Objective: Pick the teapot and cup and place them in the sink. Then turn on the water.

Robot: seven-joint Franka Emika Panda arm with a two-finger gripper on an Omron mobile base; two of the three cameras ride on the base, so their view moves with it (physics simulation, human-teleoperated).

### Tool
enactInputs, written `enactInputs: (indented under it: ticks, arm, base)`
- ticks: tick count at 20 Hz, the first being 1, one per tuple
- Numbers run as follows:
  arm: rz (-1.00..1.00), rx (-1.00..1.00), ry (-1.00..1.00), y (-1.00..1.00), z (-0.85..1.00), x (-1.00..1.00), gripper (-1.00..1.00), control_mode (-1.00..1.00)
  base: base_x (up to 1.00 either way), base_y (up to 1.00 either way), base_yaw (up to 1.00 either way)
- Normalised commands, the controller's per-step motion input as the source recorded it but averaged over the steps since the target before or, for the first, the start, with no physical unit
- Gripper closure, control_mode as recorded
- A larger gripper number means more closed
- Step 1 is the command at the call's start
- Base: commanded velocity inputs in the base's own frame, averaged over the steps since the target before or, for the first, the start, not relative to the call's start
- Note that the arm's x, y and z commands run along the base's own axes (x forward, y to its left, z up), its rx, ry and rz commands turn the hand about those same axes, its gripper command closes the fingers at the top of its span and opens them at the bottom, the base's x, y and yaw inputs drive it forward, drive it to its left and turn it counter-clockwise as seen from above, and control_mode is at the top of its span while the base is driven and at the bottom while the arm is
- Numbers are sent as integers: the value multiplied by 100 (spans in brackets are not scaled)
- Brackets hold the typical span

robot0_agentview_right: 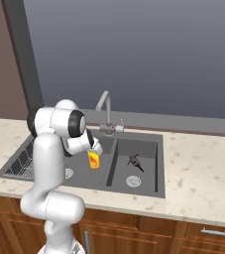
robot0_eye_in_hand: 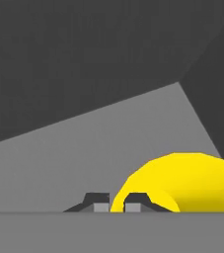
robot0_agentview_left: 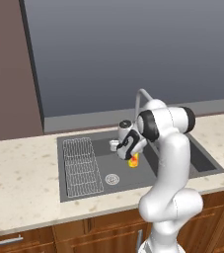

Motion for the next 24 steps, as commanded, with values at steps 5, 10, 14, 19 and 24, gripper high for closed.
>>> enactInputs:
  ticks: [5, 10, 14, 19, 24]
  arm:
    - [0, 0, 0, -1, -27, 23, 100, -100]
    - [0, 0, 0, -30, -23, 3, 100, -100]
    - [0, 0, -1, -33, -14, 0, -100, -100]
    - [0, 0, 0, -22, -10, 0, -100, -100]
    - [0, 0, 0, -4, -4, 0, -100, -100]
  base:
    - [0, 0, 0]
    - [0, 0, 0]
    - [0, 0, 0]
    - [0, 0, 0]
    - [0, 0, 0]
